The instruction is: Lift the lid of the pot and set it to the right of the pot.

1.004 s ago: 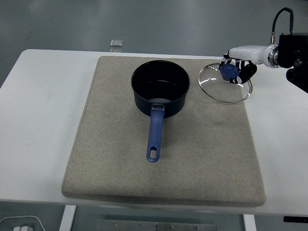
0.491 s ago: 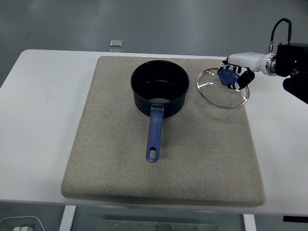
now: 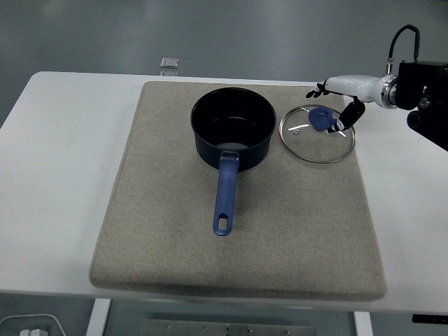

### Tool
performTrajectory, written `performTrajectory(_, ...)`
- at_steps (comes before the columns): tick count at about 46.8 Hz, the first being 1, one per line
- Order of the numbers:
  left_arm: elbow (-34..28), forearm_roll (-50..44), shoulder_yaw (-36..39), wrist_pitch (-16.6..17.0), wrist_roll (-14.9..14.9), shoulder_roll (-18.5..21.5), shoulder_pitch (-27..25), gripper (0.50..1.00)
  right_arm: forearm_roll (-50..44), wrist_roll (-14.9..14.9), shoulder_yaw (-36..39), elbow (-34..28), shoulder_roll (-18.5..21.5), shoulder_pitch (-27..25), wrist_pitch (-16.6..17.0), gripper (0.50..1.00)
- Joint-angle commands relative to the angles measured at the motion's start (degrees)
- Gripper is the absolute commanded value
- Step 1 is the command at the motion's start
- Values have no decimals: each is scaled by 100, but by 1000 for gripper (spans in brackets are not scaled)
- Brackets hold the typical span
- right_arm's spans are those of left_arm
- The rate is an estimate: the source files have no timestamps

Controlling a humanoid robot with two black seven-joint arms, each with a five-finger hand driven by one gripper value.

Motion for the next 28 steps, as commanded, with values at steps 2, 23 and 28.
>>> performTrajectory(2, 0, 0, 0, 0, -2, 0, 0, 1000, 405, 23, 11, 16, -31, 56, 1, 897)
performTrajectory(23, 0, 0, 0, 0, -2, 0, 0, 1000, 2918, 14, 538, 51, -5, 100, -105, 909)
performTrajectory(28, 0, 0, 0, 0, 7, 0, 0, 1000, 3516, 5, 573, 25, 4, 100, -122, 909)
